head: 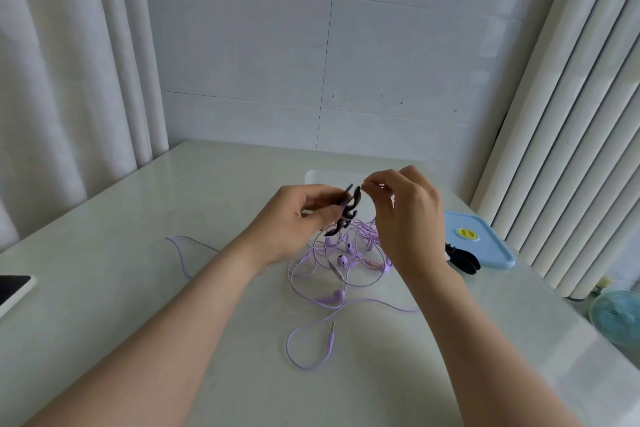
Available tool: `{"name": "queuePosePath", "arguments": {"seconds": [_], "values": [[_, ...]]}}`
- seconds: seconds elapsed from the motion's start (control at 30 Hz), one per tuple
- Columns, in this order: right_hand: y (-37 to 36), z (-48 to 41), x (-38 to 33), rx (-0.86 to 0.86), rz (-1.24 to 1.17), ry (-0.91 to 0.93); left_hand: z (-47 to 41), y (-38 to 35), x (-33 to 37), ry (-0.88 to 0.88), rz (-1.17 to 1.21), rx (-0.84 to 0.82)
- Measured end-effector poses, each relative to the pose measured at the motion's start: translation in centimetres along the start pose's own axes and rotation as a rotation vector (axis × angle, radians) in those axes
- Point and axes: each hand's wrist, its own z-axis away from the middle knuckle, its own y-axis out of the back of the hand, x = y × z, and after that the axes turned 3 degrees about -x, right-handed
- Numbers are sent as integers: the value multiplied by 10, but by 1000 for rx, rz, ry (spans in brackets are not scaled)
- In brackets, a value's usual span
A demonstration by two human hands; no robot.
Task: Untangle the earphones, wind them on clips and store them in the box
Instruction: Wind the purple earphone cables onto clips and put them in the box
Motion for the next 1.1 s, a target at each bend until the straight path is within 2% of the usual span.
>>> {"name": "queuePosePath", "arguments": {"seconds": [0.1,0.23,0.37,0.43,0.53,0.63,0.7,0.9,1.1], "values": [[-6,1,5,-88,-31,-78,-2,1,1,-19,231,57],[-8,2,3,-313,-75,-146,-6,3,-1,2,429,175],[-6,9,-13,-563,-155,-62,-9,8,-5,42,451,309],[-3,11,-21,-617,-191,-24,-10,10,-10,68,405,359],[1,13,-30,-612,-258,21,-7,9,-11,98,322,371],[7,11,-36,-526,-426,-42,-4,3,-11,109,205,256],[14,7,-38,-472,-572,-151,-4,2,-11,145,178,153],[25,-3,-37,-432,-872,-509,0,2,-5,167,341,-64],[27,-10,-29,-405,-1137,-837,1,2,-1,180,270,-131]]}}
